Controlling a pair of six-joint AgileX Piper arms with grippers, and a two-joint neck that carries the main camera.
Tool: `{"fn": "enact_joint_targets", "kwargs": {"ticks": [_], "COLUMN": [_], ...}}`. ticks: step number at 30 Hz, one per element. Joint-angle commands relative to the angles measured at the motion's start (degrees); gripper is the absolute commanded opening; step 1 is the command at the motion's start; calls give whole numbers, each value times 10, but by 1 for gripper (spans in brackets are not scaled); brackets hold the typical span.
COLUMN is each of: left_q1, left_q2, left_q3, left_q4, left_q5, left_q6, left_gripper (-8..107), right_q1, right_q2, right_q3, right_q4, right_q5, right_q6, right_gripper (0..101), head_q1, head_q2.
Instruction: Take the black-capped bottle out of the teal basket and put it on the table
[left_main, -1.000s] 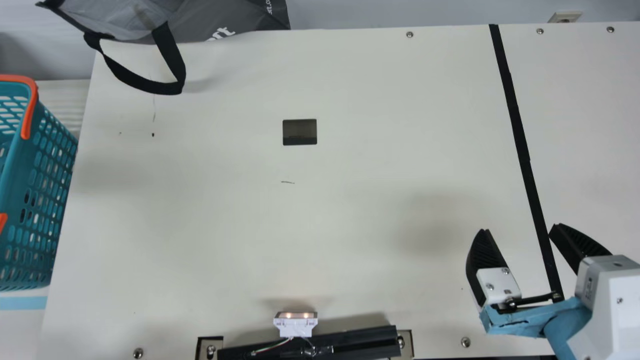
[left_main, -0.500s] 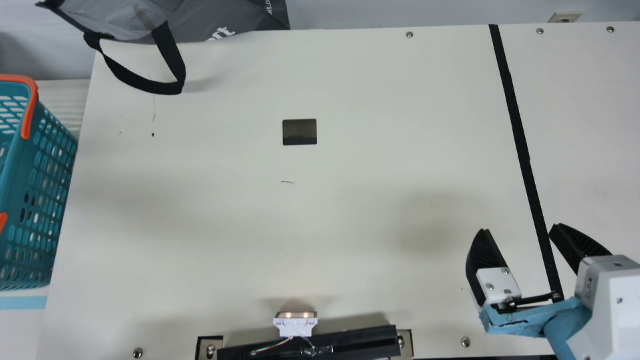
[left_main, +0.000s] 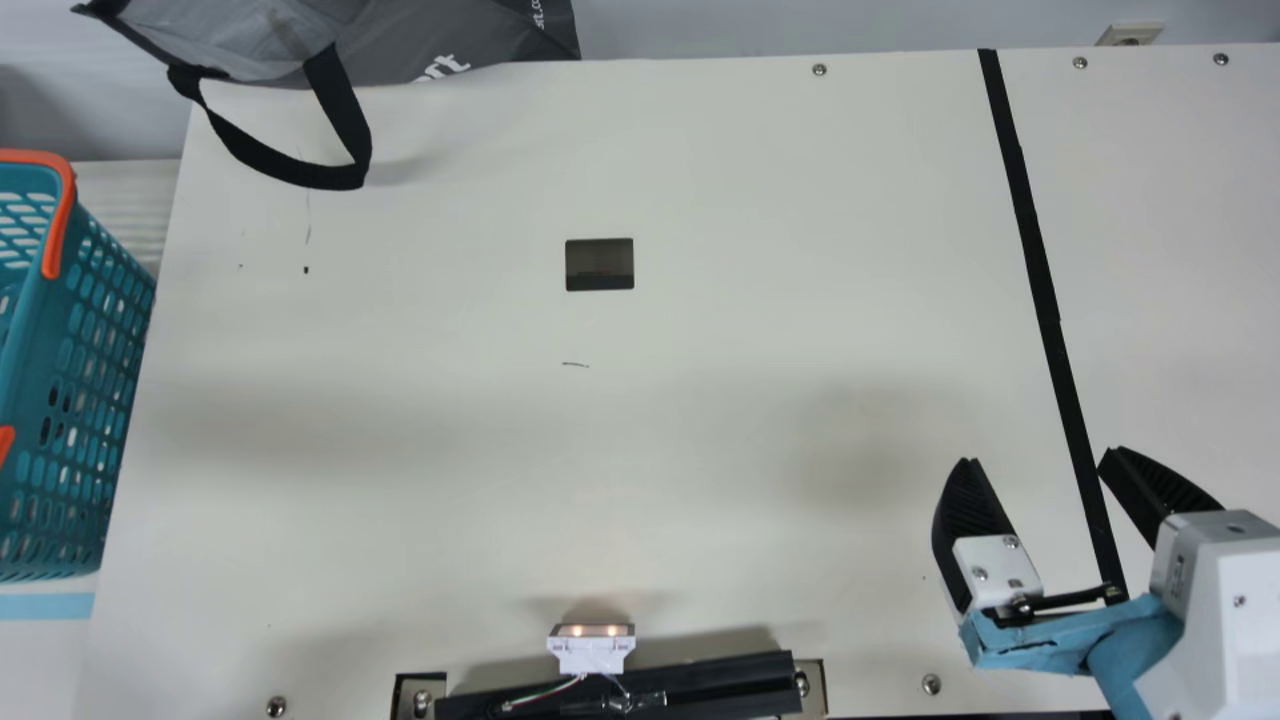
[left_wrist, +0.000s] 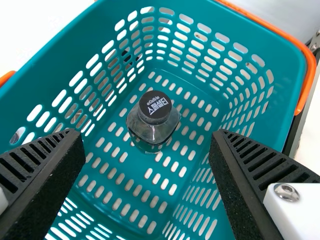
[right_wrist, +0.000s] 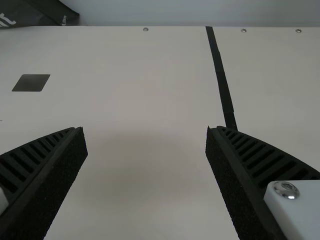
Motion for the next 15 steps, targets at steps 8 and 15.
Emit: {"fn": "enact_joint_targets", "kwargs": {"ticks": [8, 15], "left_q1": [-19, -35], "left_q2": [35, 61], "left_q3": [-9, -17], "left_q4": [-18, -56], "left_q5": [-18, -29], "left_q6": [27, 60], "left_gripper": [107, 107], "right_q1": [0, 0], "right_q2": [0, 0], "right_q3": [0, 0], "right_q4": [0, 0], "right_q5": [0, 0], "right_q6": [0, 0], "right_gripper": [91, 91], "head_q1": [-2, -2], "head_q2": [5, 5]}}
